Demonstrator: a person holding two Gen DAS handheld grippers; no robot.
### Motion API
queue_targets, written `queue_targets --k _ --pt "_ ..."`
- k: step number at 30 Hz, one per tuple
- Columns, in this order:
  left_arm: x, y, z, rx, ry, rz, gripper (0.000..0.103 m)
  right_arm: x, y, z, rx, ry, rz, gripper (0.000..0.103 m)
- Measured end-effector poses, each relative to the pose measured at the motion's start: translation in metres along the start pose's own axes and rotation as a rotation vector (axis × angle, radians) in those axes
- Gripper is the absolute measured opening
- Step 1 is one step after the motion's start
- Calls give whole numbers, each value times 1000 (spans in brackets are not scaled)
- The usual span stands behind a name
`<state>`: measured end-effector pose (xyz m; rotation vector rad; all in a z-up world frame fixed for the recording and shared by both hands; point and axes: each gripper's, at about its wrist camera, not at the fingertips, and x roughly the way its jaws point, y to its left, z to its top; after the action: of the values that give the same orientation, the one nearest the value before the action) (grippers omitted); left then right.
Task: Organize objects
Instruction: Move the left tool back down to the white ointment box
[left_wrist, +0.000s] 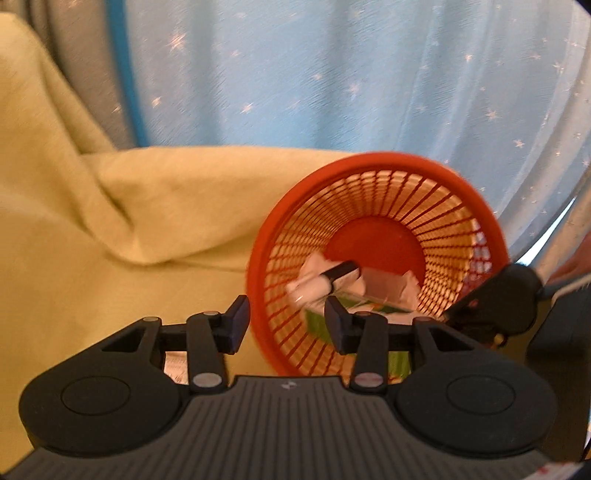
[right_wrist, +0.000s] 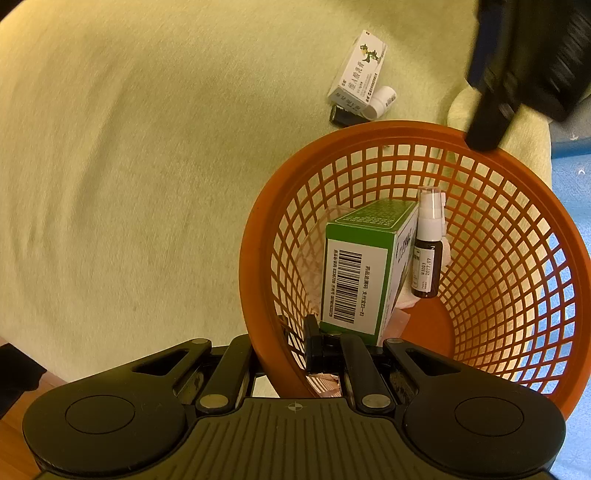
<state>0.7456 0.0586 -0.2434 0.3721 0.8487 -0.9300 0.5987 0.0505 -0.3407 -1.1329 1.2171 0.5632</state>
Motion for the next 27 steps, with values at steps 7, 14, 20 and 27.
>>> queue_targets --k 7,14,20,27 --pt "-5 17 -19 -27 25 63 39 0 0 -1 -1 2 0 5" --pt "-2 33 -37 -57 50 131 39 1 0 -2 -3 5 -3 5" --pt "8 48 -55 -110 77 182 39 3 0 -1 -4 9 -2 5" --pt "21 60 -65 -154 102 210 39 2 2 -2 -15 11 -8 5"
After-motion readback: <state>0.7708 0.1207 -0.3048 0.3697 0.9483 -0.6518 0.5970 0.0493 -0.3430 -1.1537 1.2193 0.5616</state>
